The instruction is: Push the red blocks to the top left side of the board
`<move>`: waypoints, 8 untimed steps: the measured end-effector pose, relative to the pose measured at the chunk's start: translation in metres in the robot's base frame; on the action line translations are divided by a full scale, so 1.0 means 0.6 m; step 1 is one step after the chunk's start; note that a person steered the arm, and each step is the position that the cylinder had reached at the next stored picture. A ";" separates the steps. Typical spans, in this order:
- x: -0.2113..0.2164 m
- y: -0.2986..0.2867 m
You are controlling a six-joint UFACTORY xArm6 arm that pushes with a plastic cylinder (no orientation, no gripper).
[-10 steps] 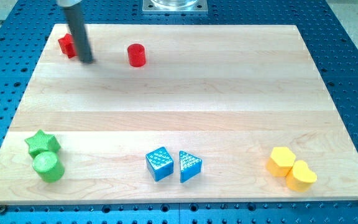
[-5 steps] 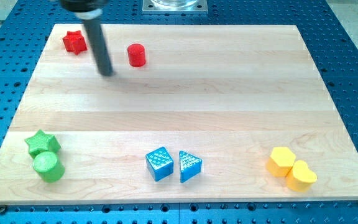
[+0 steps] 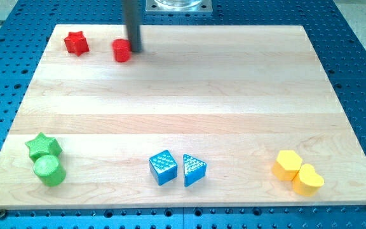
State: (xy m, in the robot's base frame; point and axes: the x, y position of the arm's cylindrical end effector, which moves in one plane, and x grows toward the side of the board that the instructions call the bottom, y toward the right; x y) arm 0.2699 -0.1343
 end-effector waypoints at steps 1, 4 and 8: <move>0.059 0.061; 0.012 -0.036; 0.085 -0.112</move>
